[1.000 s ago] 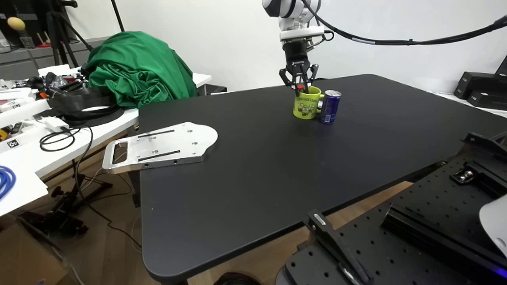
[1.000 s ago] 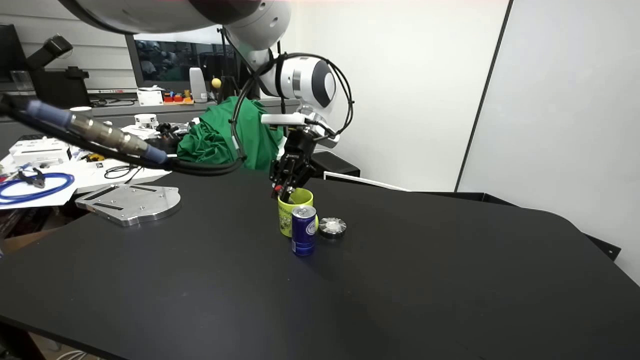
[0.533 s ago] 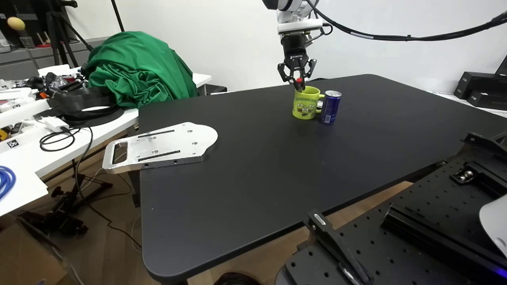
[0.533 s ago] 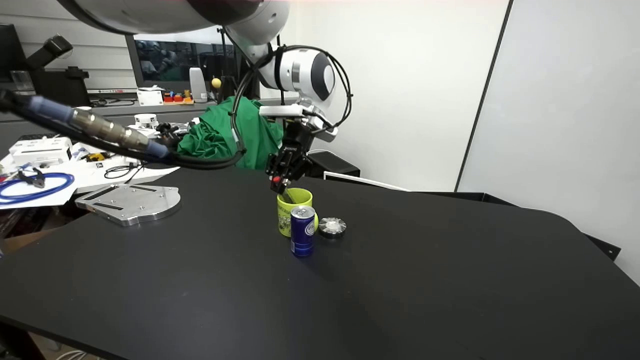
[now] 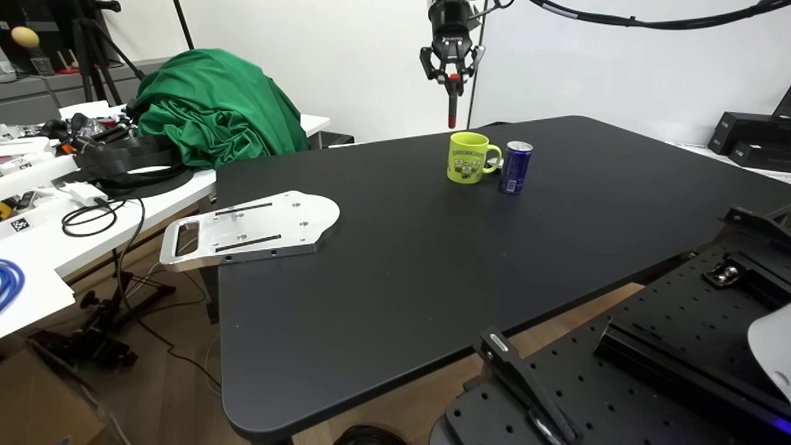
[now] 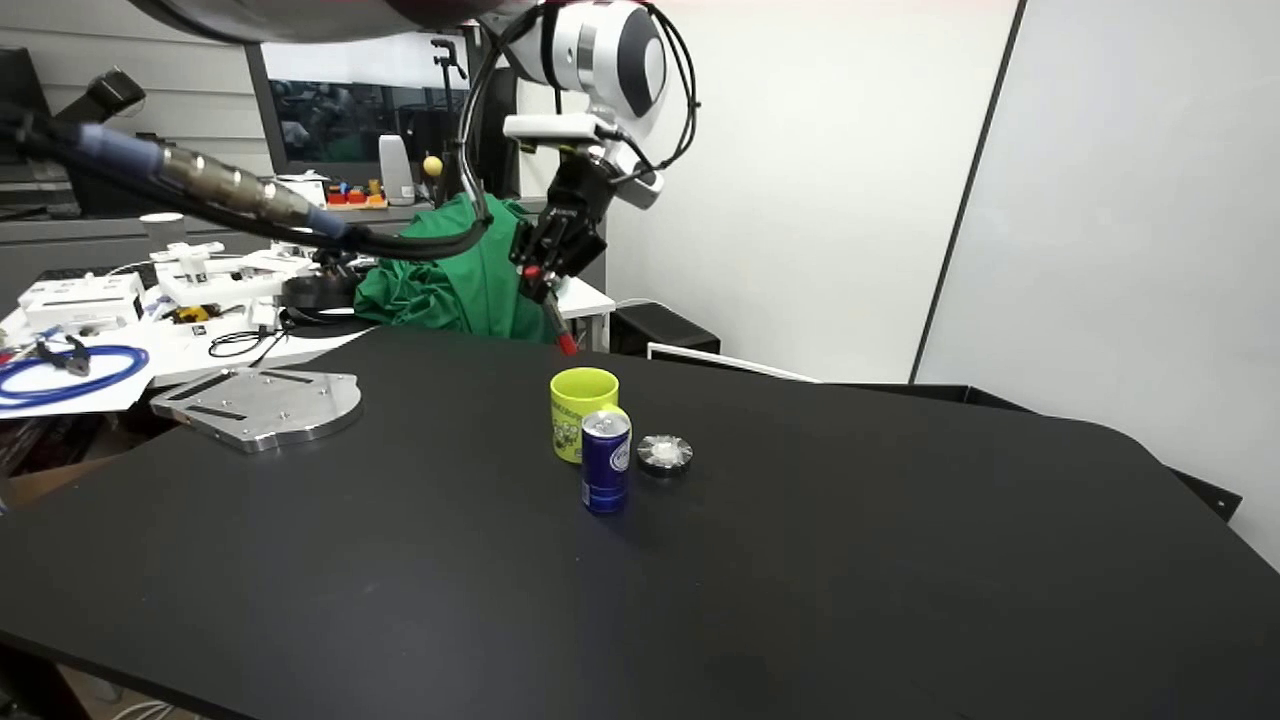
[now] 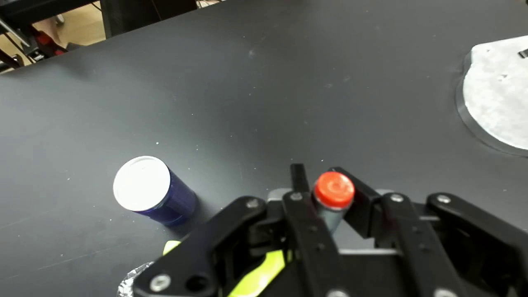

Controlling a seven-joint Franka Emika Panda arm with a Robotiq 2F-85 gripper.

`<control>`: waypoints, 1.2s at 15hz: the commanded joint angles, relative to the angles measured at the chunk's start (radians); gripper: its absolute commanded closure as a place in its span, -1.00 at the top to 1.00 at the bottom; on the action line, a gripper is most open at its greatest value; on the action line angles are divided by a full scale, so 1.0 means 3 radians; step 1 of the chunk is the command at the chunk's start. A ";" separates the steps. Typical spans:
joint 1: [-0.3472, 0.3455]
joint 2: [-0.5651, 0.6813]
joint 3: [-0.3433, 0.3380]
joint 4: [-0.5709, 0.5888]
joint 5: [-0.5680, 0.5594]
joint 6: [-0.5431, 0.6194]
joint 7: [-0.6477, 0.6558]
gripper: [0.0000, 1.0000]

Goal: Put the marker on the table

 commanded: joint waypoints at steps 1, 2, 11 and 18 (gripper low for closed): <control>0.0012 -0.0123 0.0104 0.0266 0.0132 -0.0267 0.0075 -0.90; 0.0027 -0.0164 0.0136 0.0294 0.0158 -0.0311 0.0042 -0.90; 0.0396 -0.0393 0.0179 -0.0105 0.0127 0.1252 -0.0453 -0.90; 0.0678 -0.0563 0.0142 -0.1365 0.0077 0.2602 -0.0706 -0.90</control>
